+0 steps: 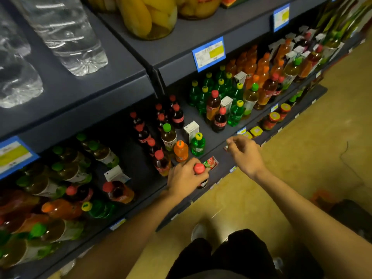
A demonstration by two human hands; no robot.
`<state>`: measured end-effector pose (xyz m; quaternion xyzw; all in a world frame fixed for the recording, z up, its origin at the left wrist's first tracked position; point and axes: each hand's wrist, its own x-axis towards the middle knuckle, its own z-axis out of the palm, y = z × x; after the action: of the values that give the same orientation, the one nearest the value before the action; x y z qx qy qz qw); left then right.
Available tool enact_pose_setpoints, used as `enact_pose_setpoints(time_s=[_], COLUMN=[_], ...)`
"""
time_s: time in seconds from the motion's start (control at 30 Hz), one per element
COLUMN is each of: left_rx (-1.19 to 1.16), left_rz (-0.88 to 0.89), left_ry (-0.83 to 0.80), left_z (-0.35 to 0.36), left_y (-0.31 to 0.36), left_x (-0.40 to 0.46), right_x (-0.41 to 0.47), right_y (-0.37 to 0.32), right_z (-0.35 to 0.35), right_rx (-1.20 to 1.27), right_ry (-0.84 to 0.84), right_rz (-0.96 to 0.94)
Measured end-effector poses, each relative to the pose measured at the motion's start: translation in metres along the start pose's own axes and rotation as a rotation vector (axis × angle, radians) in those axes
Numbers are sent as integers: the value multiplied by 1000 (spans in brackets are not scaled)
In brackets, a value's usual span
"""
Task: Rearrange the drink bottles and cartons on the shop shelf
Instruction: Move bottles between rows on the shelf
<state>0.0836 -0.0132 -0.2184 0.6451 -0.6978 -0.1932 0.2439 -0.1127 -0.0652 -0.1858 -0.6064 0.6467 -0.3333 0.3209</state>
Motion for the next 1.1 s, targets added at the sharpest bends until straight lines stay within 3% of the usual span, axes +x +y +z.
enact_pose_setpoints(time_s=[0.17,0.27,0.5,0.63,0.87,1.1], left_rx=[92,173,224,245,246,309], left_rz=[-14,-70,-383,-449,-554,-587], left_ry=[51,165,233,363,399,319], left_z=[0,-1,-16,-26,-39,-56], left_y=[-11,-13,-5,-6,-18,-35], left_x=[10,5,-25,-46,-83,-104], right_x=[29,44,58,53,54,51], right_y=[-18,-30,-51,-61,-74,-78], right_z=[17,30,86,122,160,178], right_rx=[-11,-30,-124,-281,-597,-802], right_ry=[-137,-261,-518,-647,-703,-729], right_rz=[-79,-133,-372,-495,-549,-614])
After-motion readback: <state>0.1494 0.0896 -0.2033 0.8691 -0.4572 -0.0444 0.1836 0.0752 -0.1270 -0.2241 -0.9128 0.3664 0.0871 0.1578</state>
